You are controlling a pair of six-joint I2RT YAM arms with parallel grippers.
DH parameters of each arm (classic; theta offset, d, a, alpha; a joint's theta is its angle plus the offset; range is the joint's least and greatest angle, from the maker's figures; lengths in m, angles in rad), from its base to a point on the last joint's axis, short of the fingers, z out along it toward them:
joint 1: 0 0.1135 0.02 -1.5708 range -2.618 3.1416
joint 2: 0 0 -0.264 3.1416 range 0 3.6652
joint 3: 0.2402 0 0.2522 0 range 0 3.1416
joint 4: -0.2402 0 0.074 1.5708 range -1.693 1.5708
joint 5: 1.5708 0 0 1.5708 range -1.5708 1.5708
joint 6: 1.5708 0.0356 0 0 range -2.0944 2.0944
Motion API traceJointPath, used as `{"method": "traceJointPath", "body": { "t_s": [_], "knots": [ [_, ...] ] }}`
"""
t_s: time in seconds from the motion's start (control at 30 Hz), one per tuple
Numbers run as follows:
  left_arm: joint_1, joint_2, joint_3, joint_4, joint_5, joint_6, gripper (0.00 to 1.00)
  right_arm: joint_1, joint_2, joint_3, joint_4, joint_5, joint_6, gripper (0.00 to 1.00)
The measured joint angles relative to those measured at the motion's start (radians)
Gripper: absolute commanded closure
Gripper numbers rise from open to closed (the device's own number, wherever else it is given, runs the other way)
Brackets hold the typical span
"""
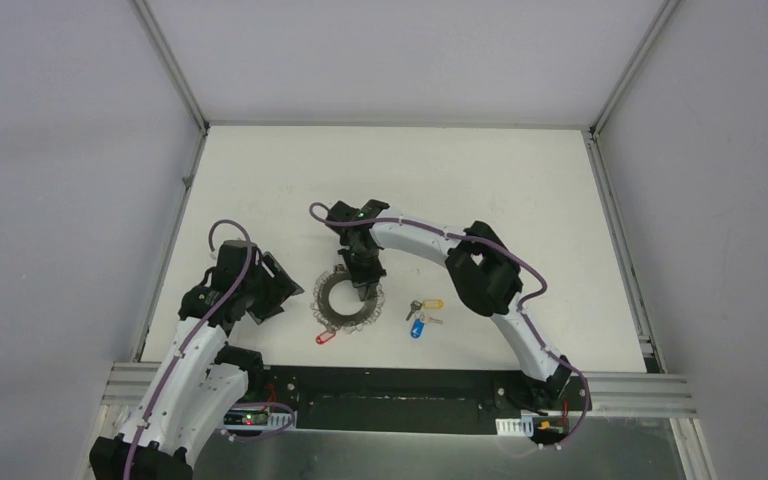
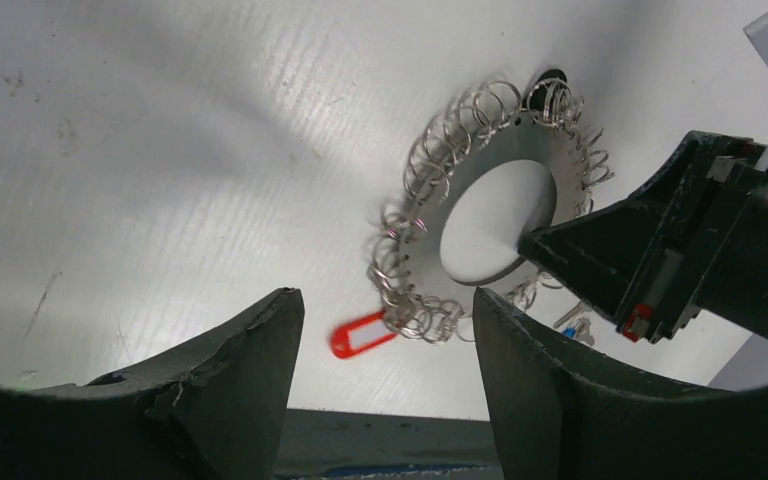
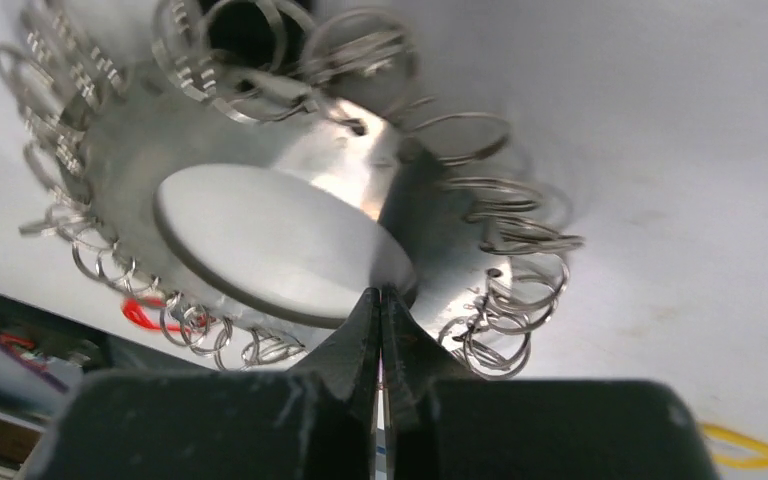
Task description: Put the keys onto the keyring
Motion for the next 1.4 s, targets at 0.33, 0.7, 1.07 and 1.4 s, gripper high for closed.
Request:
{"method": "traceJointPath", "body": {
  "t_s": [0.33, 0.7, 1.07, 1.4],
  "knots": [
    [0.0, 0.05, -0.009, 0.067, 0.08, 0.053, 0.38, -0.088, -0.104, -0.144, -0.02, 0.035, -0.069, 0.85],
    [0.0, 0.01, -0.043, 0.154, 0.224, 0.1, 0.38, -0.138, -0.182, -0.105, 0.116, -0.174, -0.08, 0.61],
    [0.0, 0.015, 0.159, 0.108, 0.327, 0.161, 0.37, -0.169, -0.099, 0.027, 0.218, -0.246, -0.015, 0.75],
    [0.0, 0.117, 0.343, -0.038, 0.326, 0.384, 0.36, -0.168, 0.015, 0.116, 0.169, -0.228, 0.0, 0.69]
  ]
}}
